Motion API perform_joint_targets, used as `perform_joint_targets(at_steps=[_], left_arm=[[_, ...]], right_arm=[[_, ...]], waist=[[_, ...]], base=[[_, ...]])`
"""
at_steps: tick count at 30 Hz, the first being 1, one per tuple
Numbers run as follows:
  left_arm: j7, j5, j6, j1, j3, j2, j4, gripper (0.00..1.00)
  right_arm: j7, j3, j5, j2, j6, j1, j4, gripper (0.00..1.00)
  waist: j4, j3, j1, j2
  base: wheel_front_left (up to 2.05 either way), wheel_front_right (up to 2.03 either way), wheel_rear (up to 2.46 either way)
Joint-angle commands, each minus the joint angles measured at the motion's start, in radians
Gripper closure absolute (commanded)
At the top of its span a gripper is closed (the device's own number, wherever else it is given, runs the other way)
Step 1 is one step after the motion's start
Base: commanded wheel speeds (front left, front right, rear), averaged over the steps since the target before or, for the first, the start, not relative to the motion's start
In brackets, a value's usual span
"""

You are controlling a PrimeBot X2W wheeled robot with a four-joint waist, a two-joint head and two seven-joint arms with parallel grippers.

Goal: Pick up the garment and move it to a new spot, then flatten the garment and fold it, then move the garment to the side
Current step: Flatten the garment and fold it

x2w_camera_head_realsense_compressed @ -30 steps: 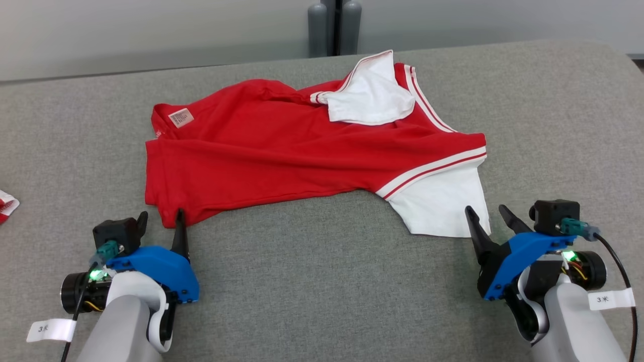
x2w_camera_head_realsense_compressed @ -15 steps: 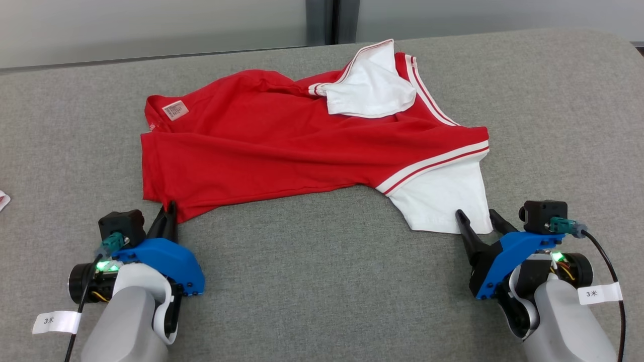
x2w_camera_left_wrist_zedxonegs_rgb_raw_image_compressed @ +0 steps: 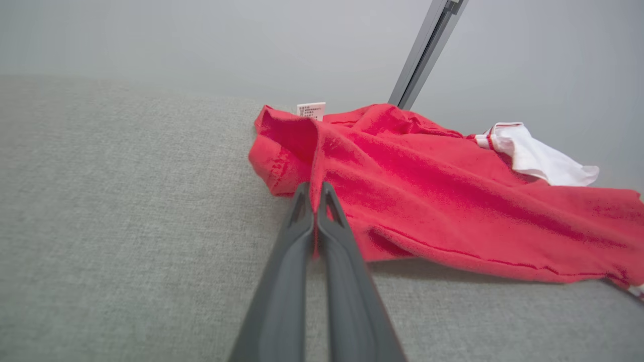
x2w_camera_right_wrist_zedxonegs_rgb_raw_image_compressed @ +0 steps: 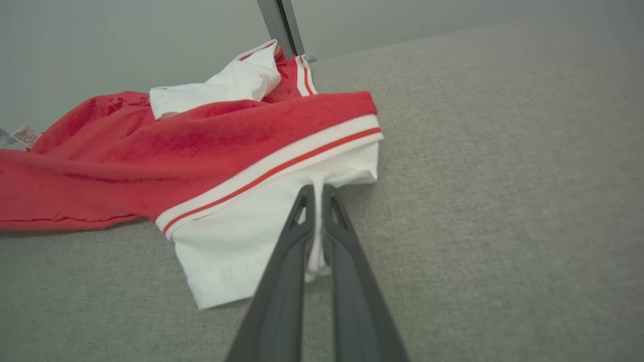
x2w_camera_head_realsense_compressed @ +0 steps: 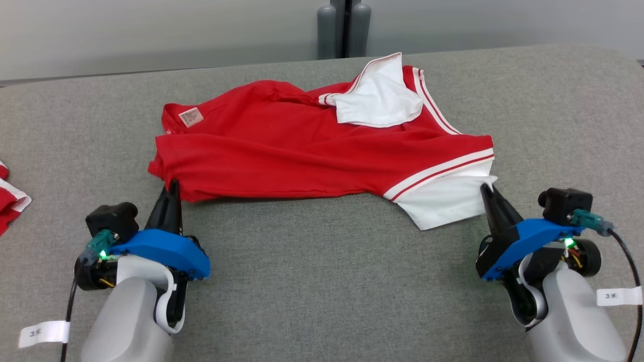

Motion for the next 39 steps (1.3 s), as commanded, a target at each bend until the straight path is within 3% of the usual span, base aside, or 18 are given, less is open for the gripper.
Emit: perform_joint_targets(at_steps=[1, 6, 13, 18, 23, 26, 32, 39], left_arm=[[-0.007, -0.017, -0.008, 0.000, 0.010, -0.003, -0.029, 1.00], [0.032, -0.127, -0.036, 0.016, 0.045, 0.003, -0.224, 1.00], [0.221, -0.240, -0.043, 0.041, 0.064, 0.088, -0.618, 1.00], [0.373, -0.269, 0.004, 0.018, 0.077, 0.151, -0.867, 1.00], [0.496, -0.300, 0.057, -0.017, 0.097, 0.190, -1.019, 1.00], [0.545, -0.293, 0.073, -0.047, 0.093, 0.210, -1.033, 1.00], [0.594, -0.226, 0.084, -0.177, 0.059, 0.249, -0.933, 1.00], [0.548, -0.114, 0.071, -0.441, 0.067, 0.315, -0.702, 1.00]], right_arm=[[-0.011, -0.003, 0.018, -0.005, 0.001, 0.016, -0.033, 1.00], [0.007, -0.043, 0.027, -0.005, 0.001, 0.046, -0.263, 1.00], [0.106, -0.101, 0.030, -0.005, 0.001, 0.074, -0.650, 1.00], [0.208, -0.125, -0.032, -0.012, 0.001, 0.029, -0.860, 1.00], [0.303, -0.133, -0.074, -0.084, 0.001, -0.045, -0.983, 1.00], [0.322, -0.123, -0.042, -0.129, 0.001, -0.107, -0.973, 1.00], [0.311, -0.064, 0.035, -0.208, 0.001, -0.302, -0.770, 1.00], [0.144, 0.056, 0.045, -0.197, 0.000, -0.673, -0.458, 1.00]], waist=[[-0.007, -0.012, 0.0000, 0.0000], [-0.022, -0.049, 0.0000, 0.0000], [-0.034, -0.076, 0.0000, 0.0000], [-0.032, -0.067, 0.0000, 0.0000], [-0.026, -0.041, 0.0000, 0.0000], [-0.026, -0.007, 0.0000, 0.0000], [-0.031, 0.131, 0.0000, 0.0000], [-0.067, 0.278, 0.0000, 0.0000]], base=[[0.00, 0.00, 0.00], [0.00, 0.00, 0.00], [0.00, 0.00, 0.00], [0.00, 0.00, 0.00], [0.00, 0.00, 0.00], [0.00, 0.00, 0.00], [0.00, 0.00, 0.00], [0.00, 0.00, 0.00]])
